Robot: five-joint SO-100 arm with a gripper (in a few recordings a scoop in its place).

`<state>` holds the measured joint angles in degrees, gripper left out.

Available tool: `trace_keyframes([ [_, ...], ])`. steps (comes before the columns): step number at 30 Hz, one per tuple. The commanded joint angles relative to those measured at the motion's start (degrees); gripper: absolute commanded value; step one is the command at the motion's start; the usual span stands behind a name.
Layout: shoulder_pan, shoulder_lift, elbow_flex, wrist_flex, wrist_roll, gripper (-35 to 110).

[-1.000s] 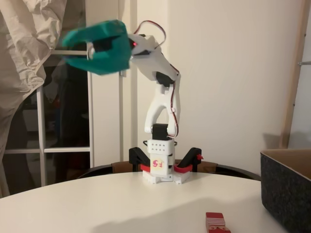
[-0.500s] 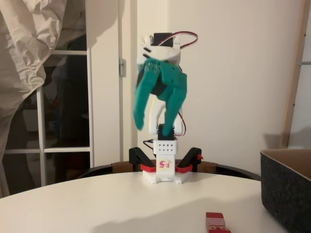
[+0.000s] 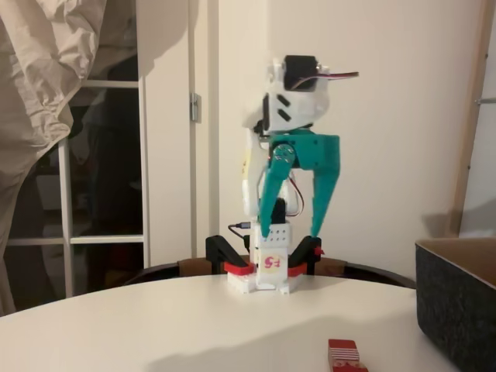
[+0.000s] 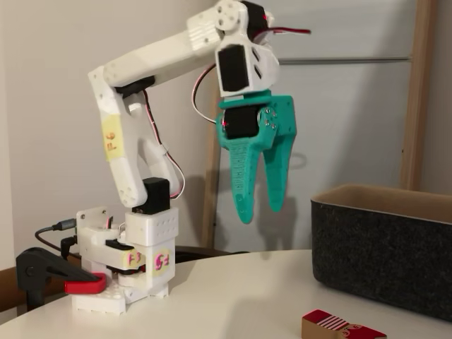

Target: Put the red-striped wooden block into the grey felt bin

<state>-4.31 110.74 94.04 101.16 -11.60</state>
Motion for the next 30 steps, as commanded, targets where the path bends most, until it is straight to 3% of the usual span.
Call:
trace_keyframes([
  [1, -3.52, -3.34, -2.20, 1.14, -5.71, 27],
  [10, -9.40, -18.90, -11.78, 1.05, -13.89, 27],
  [30, -13.01, -41.31, -18.98, -7.91, -20.39, 27],
])
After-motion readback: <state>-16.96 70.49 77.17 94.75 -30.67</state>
